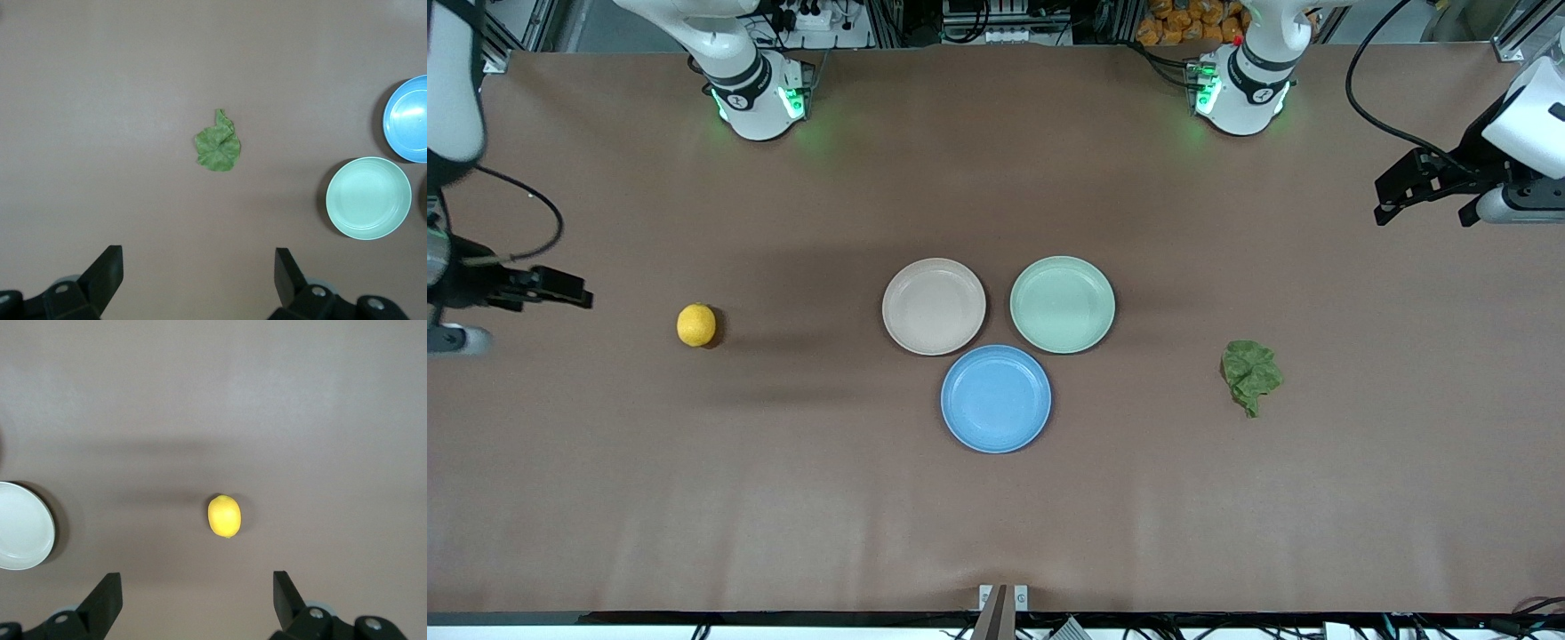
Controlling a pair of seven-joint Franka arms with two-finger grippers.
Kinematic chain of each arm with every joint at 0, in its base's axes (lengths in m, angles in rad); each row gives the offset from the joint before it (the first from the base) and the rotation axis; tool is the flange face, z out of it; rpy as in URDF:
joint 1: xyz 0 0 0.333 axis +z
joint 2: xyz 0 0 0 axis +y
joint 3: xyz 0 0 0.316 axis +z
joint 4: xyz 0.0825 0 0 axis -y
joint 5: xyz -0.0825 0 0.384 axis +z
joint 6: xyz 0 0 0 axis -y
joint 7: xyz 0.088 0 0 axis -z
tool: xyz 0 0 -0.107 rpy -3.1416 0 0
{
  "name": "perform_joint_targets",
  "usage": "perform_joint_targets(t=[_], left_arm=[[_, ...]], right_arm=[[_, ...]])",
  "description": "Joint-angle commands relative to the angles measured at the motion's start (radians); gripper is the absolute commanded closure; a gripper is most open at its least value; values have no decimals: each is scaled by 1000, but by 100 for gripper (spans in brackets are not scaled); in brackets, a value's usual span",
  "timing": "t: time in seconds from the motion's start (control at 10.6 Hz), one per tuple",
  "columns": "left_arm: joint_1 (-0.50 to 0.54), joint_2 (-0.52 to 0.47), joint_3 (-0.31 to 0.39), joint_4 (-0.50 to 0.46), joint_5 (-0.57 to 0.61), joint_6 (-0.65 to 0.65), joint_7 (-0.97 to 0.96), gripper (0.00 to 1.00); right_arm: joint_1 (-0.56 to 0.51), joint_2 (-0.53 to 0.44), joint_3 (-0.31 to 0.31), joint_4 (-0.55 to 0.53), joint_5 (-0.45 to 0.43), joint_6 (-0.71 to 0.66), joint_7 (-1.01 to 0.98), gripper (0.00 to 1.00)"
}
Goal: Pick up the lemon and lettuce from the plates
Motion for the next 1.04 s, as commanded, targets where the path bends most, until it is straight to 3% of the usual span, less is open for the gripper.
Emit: perform_joint_targets(t=[0.0,0.19,0.57,0.95], left_arm=[[3,2,-7,12,12,-18,-13,0],[3,2,-7,12,12,-18,-7,0],[2,11,-7,15,12,-18,1,0],[2,11,-7,15,12,-18,1,0]], right_arm=[[-43,-68,6,12,-8,-99,8,0],[-48,-77,7,55,-9,-186,8,0],[-30,-129,6,35,-9,-213,14,0],[-28,-192,7,-69,-12,-147,15,0]])
